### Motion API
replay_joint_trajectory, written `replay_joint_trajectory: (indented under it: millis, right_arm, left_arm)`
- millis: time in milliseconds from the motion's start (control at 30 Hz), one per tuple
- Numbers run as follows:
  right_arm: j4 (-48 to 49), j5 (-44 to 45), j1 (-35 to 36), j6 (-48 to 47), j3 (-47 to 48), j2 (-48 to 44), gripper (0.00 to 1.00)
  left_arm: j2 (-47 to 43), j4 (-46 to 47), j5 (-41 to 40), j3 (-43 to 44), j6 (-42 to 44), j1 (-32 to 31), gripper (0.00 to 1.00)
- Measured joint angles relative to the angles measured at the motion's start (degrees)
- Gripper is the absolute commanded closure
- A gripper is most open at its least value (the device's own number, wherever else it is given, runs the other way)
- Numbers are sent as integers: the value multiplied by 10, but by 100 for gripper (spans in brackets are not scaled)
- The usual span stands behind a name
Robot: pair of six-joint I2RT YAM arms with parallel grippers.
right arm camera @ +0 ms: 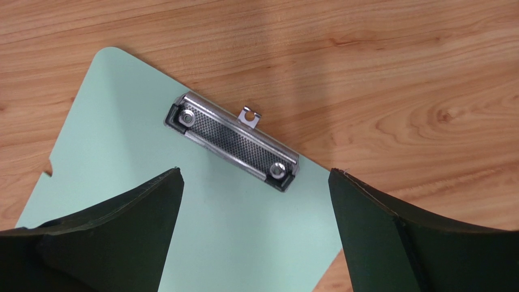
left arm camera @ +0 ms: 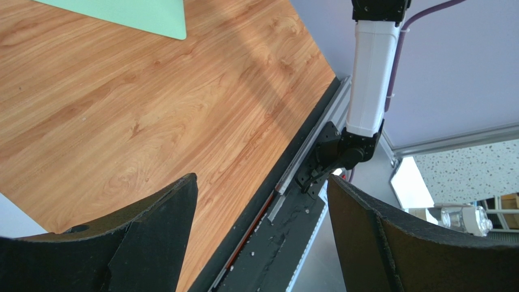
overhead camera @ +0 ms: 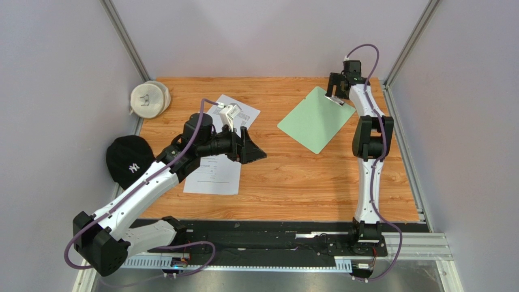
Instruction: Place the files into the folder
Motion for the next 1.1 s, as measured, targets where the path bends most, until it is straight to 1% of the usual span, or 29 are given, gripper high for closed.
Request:
replay_joint_trajectory:
  millis: [133, 200, 267, 367, 533, 600, 633, 667, 733, 767, 867, 1000, 1100]
  right_arm:
    - [45, -41, -12, 1, -3, 24, 2]
    - [50, -54, -16, 3, 6, 34, 3]
    - [54, -75, -20, 7, 39, 61, 3]
    - [47, -91, -21, 9, 70, 87, 7]
    - [18, -100, -19, 6, 85, 92, 22]
    - [-3, -95, -16, 1, 89, 92, 34]
    - [-11, -91, -15, -2, 91, 92, 37]
    - [-20, -85, -14, -5, 93, 92, 45]
    - [-32, -75, -12, -12, 94, 91, 53]
    - [-37, -71, -11, -16, 93, 89, 61]
    - [-48, -49, -5, -24, 81, 79, 83]
    - [-59, -7, 5, -35, 39, 43, 85]
    - [-78, 18, 17, -38, -47, -1, 85]
  left_arm:
    - [2, 0, 0, 0, 2, 0, 14]
    - [3, -1, 0, 0, 2, 0, 14]
    - [4, -1, 0, 0, 2, 0, 14]
    - [5, -1, 0, 0, 4, 0, 14]
    - [5, -1, 0, 0, 4, 0, 14]
    - [5, -1, 0, 0, 4, 0, 14]
    - [5, -1, 0, 0, 4, 0, 14]
    - [5, -1, 0, 0, 3, 0, 14]
    - [5, -1, 0, 0, 3, 0, 14]
    - [5, -1, 1, 0, 3, 0, 14]
    - [1, -1, 1, 0, 3, 0, 15]
    - [-9, -1, 1, 0, 1, 0, 15]
    - [-15, -2, 3, 0, 1, 0, 15]
